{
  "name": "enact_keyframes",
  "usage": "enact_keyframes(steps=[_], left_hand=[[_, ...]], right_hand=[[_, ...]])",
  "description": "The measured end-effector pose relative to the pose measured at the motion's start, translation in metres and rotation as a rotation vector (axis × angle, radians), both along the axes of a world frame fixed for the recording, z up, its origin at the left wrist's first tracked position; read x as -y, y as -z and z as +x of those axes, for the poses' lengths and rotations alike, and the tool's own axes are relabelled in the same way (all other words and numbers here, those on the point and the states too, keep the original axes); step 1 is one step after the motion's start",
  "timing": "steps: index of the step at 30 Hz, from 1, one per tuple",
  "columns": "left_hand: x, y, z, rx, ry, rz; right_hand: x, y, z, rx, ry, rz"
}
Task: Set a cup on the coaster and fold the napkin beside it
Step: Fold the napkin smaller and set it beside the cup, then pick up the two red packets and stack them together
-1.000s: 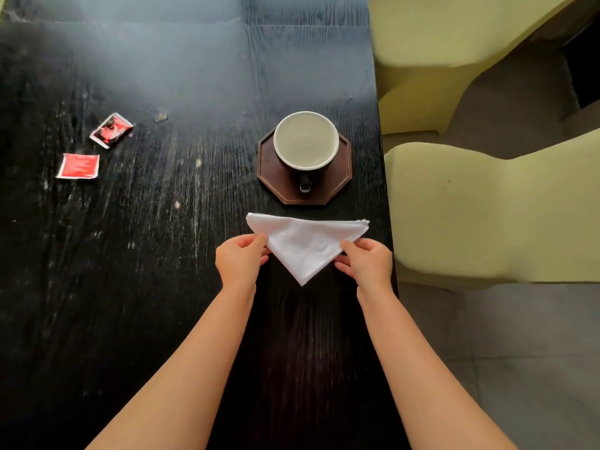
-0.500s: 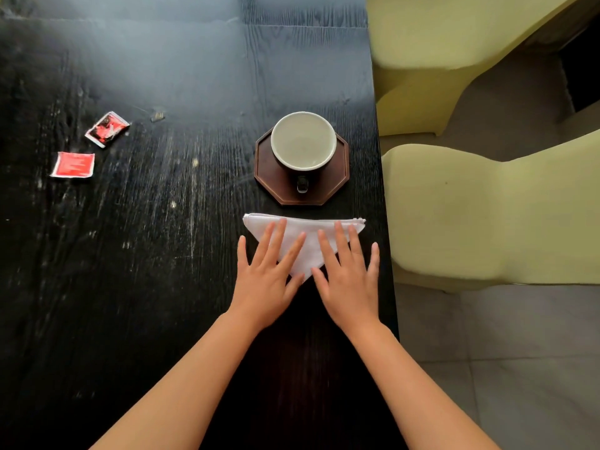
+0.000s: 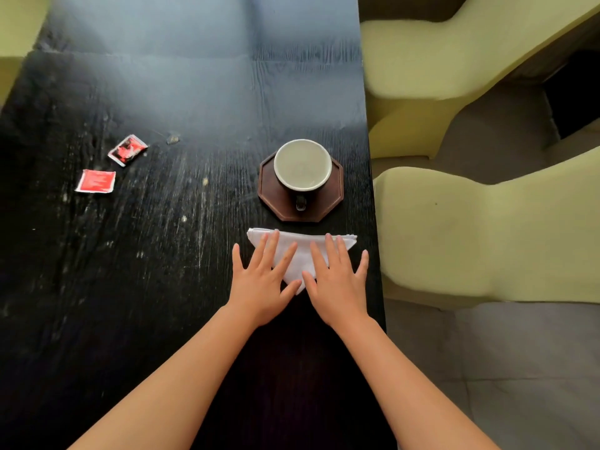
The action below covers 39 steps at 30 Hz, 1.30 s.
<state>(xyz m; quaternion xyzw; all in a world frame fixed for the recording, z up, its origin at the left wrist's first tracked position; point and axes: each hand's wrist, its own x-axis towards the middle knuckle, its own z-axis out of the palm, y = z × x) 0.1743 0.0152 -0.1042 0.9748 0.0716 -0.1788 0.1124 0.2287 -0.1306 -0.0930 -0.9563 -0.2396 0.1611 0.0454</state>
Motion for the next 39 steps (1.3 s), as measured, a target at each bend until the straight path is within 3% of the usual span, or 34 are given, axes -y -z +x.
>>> enact_keyframes(steps=[8,18,27,39], left_hand=[[-0.047,-0.107,-0.008,0.354,-0.121,0.042],[-0.139,-0.208,-0.043,0.509,-0.283,0.300],[-0.236,-0.204,-0.086,0.479,-0.307,0.319],[-0.353,-0.166,-0.083,0.369,-0.138,0.241]], right_hand=[[-0.051,-0.099,0.019,0.114,-0.172,0.152],[-0.153,-0.192,0.012,0.313,-0.432,0.242],[-0.253,-0.200,-0.025,0.344,-0.524,0.199],[-0.344,-0.163,-0.031,0.319,-0.417,0.068]])
